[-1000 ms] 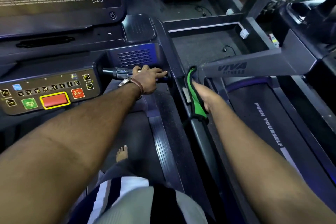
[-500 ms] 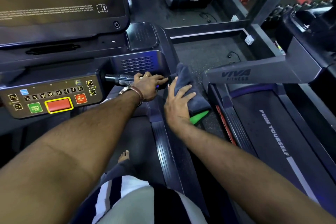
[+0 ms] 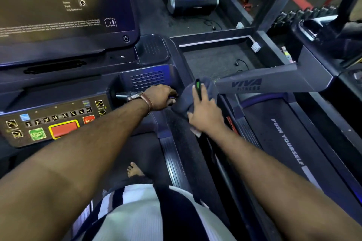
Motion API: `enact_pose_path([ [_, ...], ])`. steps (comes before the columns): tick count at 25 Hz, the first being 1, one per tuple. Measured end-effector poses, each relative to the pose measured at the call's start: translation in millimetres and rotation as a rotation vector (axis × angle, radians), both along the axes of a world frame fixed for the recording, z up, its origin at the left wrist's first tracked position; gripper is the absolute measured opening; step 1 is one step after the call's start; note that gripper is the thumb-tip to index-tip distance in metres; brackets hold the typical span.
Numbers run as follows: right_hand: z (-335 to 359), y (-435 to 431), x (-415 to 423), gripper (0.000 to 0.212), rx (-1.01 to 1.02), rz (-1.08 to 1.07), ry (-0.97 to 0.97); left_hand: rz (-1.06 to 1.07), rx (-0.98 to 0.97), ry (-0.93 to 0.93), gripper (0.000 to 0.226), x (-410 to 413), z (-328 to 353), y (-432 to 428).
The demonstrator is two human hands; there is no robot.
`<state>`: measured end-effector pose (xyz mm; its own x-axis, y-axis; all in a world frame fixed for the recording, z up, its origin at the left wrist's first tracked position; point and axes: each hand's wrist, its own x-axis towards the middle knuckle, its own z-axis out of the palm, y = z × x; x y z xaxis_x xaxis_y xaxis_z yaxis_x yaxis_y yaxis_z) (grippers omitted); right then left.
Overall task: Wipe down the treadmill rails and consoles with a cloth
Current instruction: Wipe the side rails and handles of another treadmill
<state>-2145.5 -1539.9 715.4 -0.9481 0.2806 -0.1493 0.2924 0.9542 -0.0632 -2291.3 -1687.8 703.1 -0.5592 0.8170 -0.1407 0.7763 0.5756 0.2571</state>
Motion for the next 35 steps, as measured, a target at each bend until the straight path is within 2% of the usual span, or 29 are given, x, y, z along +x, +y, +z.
enact_pose_path([
  [2, 2.2, 21.4, -24.6, 0.088, -0.354, -0.174, 0.001, 0.001, 0.047, -0.082, 0.039, -5.5, -0.7, -4.3],
  [3, 6.0, 26.4, -26.9, 0.076, -0.575, -0.265, 0.055, 0.020, 0.058, -0.103, 0.040, -7.9, -0.7, -5.3],
  [5, 8.8, 31.1, -14.9, 0.039, -0.975, -0.441, 0.174, 0.033, 0.087, -0.131, 0.042, -11.3, 0.8, -4.8],
  [7, 13.1, 30.6, 1.6, 0.019, -1.205, -0.601, 0.103, 0.037, 0.122, -0.168, 0.039, -13.4, 1.2, -2.7],
  [9, 20.7, 31.4, 2.2, 0.025, -1.360, -0.764, 0.019, 0.058, 0.125, -0.175, 0.037, -13.2, 1.2, -2.0],
  [10, 25.8, 30.0, -1.0, 0.035, -1.462, -0.838, -0.013, 0.069, 0.120, -0.177, 0.037, -12.5, 0.9, -2.5],
  [12, 20.5, 32.5, -12.0, 0.053, -1.544, -0.917, -0.033, 0.075, 0.114, -0.175, 0.038, -10.8, 0.3, -2.5],
  [15, 26.1, 24.8, -14.6, 0.052, -1.463, -0.813, -0.009, 0.079, 0.096, -0.164, 0.038, -11.2, 0.0, -1.7],
  [16, 24.6, 23.5, -12.2, 0.052, -1.311, -0.720, -0.021, 0.084, 0.090, -0.161, 0.038, -11.6, 0.2, -1.5],
  [17, 19.7, 22.4, -8.6, 0.059, -1.037, -0.604, -0.042, 0.089, 0.082, -0.159, 0.038, -10.9, 0.6, -1.5],
  [19, 2.8, 10.5, -1.2, 0.069, -0.333, -0.414, -0.068, 0.101, 0.078, -0.154, 0.039, -8.7, 1.7, -1.1],
  [20, -3.9, -7.8, 4.1, 0.066, -0.023, -0.333, -0.043, 0.107, 0.078, -0.153, 0.039, -7.6, 2.1, -0.8],
  [21, -12.1, -28.4, 9.9, 0.063, 0.201, -0.242, -0.026, 0.111, 0.079, -0.150, 0.039, -6.4, 3.0, -1.2],
  [22, -14.9, -50.8, 17.9, 0.060, 0.347, -0.144, -0.049, 0.116, 0.079, -0.141, 0.039, -4.8, 3.9, -2.0],
  [25, -32.9, -80.4, 40.5, 0.056, 0.658, 0.307, -0.330, 0.110, 0.071, -0.107, 0.036, -0.6, 3.9, -5.3],
  [26, -33.9, -78.4, 39.2, 0.055, 0.706, 0.369, -0.367, 0.109, 0.073, -0.097, 0.035, 0.5, 3.7, -6.1],
  [28, -25.6, -67.2, 26.8, 0.052, 0.627, 0.322, -0.267, 0.118, 0.078, -0.083, 0.035, 1.9, 5.0, -7.0],
  [30, -13.8, -43.0, 12.5, 0.064, 0.350, 0.121, -0.066, 0.133, 0.068, -0.109, 0.036, -1.3, 4.2, -7.5],
  [32, -0.6, -4.7, -5.1, 0.100, 0.004, -0.065, -0.040, 0.150, 0.052, -0.136, 0.037, -2.6, 3.6, -8.3],
  [33, 4.3, 11.8, -14.2, 0.108, -0.166, -0.136, -0.053, 0.152, 0.049, -0.136, 0.036, -1.7, 3.6, -7.7],
  [34, 7.9, 21.8, -23.2, 0.108, -0.264, -0.191, -0.065, 0.153, 0.047, -0.128, 0.034, -0.4, 3.9, -6.6],
  [35, 8.0, 26.2, -29.8, 0.103, -0.278, -0.221, -0.065, 0.153, 0.046, -0.125, 0.032, 0.6, 4.0, -5.6],
])
